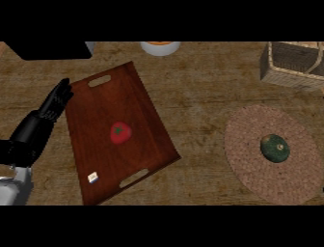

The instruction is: Pick the squash from the placemat and place it in the basket

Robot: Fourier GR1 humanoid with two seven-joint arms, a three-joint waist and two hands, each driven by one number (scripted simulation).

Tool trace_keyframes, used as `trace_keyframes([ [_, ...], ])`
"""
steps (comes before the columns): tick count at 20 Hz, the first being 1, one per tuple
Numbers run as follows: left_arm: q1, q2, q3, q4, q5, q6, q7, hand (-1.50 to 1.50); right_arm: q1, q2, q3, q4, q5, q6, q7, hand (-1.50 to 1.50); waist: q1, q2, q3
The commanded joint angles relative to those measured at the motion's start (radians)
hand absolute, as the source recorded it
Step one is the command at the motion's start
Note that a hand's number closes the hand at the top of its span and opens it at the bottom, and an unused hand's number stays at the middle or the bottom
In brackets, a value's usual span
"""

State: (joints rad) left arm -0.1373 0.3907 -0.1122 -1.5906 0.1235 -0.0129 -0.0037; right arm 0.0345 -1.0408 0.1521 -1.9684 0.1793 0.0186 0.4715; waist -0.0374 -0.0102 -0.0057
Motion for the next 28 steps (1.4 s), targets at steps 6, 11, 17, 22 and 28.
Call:
trace_keyframes([
  [6, -0.046, -0.040, 0.019, 0.062, -0.018, -0.028, -0.011, 0.00, 0.173, -0.060, -0.253, -0.270, -0.200, 0.209, 0.216, -1.50, 0.011, 0.006, 0.005],
  [11, 0.026, -0.024, 0.053, 0.029, -0.013, -0.079, -0.039, 0.00, 0.256, 0.052, -0.386, -0.295, -0.154, 0.287, 0.119, -1.50, 0.023, 0.007, 0.006],
  [17, 0.047, -0.050, 0.038, -0.014, -0.045, -0.095, -0.031, 0.00, 0.318, 0.213, -0.415, -0.186, -0.035, 0.294, -0.062, -1.50, 0.028, 0.007, 0.006],
  [22, -0.040, -0.090, 0.032, 0.008, -0.078, -0.063, 0.030, 0.00, 0.155, 0.350, -0.197, 0.027, 0.175, 0.169, -0.146, -1.50, 0.043, 0.012, 0.006],
  [28, -0.012, -0.096, 0.058, -0.028, -0.066, -0.109, 0.048, 0.00, 0.100, 0.454, -0.164, 0.177, 0.333, 0.108, -0.250, -1.50, 0.043, 0.011, 0.006],
])
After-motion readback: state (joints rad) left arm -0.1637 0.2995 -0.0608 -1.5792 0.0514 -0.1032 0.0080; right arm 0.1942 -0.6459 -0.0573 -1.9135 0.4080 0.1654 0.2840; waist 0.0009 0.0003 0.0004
